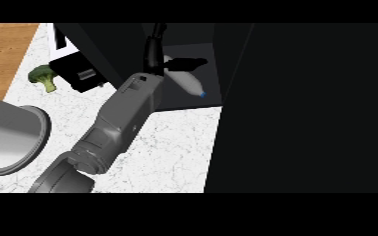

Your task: Pick up the bottled water, place it into the cabinet and close the cabinet

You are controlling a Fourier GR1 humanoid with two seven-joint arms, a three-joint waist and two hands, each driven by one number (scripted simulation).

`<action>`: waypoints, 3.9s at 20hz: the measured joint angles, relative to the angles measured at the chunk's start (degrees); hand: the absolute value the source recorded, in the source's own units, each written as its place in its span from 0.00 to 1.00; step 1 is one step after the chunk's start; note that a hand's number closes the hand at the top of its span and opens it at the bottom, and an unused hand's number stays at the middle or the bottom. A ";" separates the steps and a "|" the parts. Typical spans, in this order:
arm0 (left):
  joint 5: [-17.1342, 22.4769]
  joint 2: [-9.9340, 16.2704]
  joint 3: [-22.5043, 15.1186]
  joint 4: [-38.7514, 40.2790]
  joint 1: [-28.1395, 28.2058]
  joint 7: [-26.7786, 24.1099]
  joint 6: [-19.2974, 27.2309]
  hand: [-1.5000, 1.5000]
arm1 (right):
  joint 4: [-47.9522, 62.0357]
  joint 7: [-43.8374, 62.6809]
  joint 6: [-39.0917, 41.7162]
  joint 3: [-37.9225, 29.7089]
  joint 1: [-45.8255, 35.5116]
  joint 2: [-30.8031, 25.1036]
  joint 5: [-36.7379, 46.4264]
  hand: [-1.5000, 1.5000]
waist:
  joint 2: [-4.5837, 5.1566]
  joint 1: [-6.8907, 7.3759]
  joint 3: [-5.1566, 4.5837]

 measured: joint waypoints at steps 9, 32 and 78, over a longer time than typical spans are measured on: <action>2.57 -0.19 1.33 -2.74 -1.48 -2.90 -13.51 0.00 | -0.18 0.94 0.09 -0.20 -0.49 0.21 0.04 0.00 | -0.34 0.50 -0.04; 10.72 2.61 -13.10 -40.98 26.52 7.43 -20.55 1.00 | -0.39 5.48 1.48 0.04 -2.50 -3.42 1.41 1.00 | -2.23 6.05 0.04; 17.95 29.32 -0.38 -88.05 77.18 9.85 -35.79 1.00 | 33.12 30.33 -11.57 7.24 -54.00 17.98 1.00 1.00 | -1.01 7.84 -0.07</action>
